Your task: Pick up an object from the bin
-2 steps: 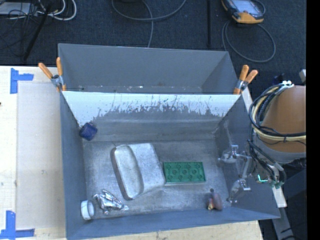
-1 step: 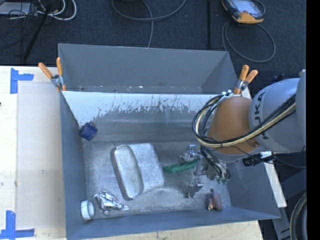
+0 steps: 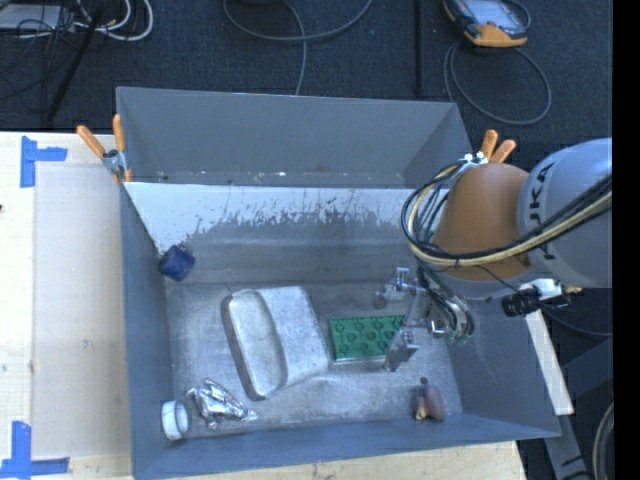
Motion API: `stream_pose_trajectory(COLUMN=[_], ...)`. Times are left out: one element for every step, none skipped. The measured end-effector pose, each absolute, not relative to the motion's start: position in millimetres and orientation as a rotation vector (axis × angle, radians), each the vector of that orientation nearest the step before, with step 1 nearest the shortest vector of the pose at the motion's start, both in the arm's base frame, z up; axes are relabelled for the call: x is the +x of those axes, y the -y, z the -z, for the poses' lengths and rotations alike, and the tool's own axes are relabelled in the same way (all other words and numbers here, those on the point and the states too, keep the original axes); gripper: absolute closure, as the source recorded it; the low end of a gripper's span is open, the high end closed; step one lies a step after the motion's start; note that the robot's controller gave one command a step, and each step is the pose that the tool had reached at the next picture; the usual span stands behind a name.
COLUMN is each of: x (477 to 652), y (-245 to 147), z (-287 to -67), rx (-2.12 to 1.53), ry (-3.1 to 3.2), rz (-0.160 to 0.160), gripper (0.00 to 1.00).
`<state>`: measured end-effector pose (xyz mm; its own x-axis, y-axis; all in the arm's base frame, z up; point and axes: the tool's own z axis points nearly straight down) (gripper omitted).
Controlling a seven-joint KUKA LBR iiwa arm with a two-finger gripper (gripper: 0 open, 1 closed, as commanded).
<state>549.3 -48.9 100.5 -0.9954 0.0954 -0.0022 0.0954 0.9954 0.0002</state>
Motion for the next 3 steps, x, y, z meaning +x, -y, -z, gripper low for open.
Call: stream_pose_trajectory(x=[540.8, 549.4, 549.8], y=[16, 27, 26], z=[-102, -71, -72], rx=[0.407, 0.467, 0.458], ry=[-3.118, -3.108, -3.11], rz=[-0.002, -0.003, -0.001], gripper=[0.0, 0.0, 0.0])
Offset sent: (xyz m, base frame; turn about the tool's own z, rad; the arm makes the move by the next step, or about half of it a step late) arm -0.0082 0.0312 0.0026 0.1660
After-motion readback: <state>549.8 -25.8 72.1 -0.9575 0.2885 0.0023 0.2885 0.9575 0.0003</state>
